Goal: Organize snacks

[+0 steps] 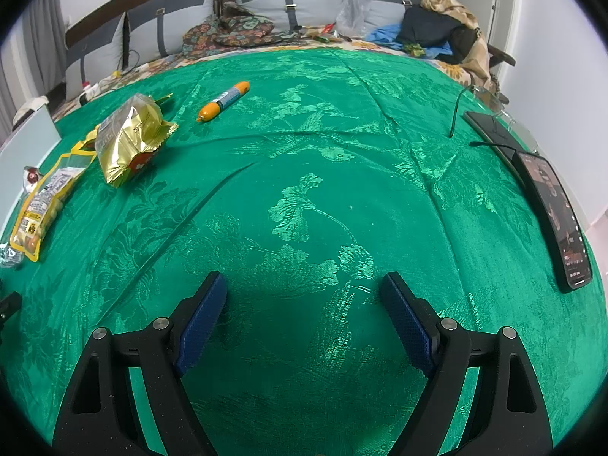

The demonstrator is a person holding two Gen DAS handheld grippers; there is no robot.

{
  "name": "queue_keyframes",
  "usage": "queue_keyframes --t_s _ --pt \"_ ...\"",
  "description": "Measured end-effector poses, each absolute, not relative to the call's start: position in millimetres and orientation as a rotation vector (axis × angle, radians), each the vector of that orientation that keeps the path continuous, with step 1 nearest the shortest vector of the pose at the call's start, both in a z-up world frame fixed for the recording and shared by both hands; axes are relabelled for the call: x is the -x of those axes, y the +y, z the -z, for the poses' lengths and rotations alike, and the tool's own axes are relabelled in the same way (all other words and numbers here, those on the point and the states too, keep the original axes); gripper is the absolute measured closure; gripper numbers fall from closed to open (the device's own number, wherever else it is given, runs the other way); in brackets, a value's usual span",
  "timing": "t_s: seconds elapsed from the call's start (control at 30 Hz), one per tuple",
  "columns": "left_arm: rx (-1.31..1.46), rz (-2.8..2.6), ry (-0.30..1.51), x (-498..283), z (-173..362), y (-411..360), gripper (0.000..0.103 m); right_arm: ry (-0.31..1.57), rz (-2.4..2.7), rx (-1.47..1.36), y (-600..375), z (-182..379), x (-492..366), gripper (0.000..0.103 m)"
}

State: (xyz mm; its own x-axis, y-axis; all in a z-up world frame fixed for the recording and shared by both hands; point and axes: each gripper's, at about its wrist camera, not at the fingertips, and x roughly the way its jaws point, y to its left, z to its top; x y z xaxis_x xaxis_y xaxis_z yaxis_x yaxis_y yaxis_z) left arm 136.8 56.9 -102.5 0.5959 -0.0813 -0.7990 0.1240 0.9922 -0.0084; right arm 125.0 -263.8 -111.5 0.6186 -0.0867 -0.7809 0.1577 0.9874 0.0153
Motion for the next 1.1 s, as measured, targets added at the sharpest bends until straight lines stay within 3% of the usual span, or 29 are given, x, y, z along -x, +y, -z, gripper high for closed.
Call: queue_keyframes --t_s 0.97,1.1 --pt "-0.064 0.158 0.985 -130.6 109.8 59.5 0.000 0.892 0.137 -0.089 -263.4 111.5 -125.0 0.016" --pt "0.061 0.148 0.997 -113.7 102.0 91.0 0.000 0.892 0.137 -0.089 -263.4 111.5 -125.1 0.016"
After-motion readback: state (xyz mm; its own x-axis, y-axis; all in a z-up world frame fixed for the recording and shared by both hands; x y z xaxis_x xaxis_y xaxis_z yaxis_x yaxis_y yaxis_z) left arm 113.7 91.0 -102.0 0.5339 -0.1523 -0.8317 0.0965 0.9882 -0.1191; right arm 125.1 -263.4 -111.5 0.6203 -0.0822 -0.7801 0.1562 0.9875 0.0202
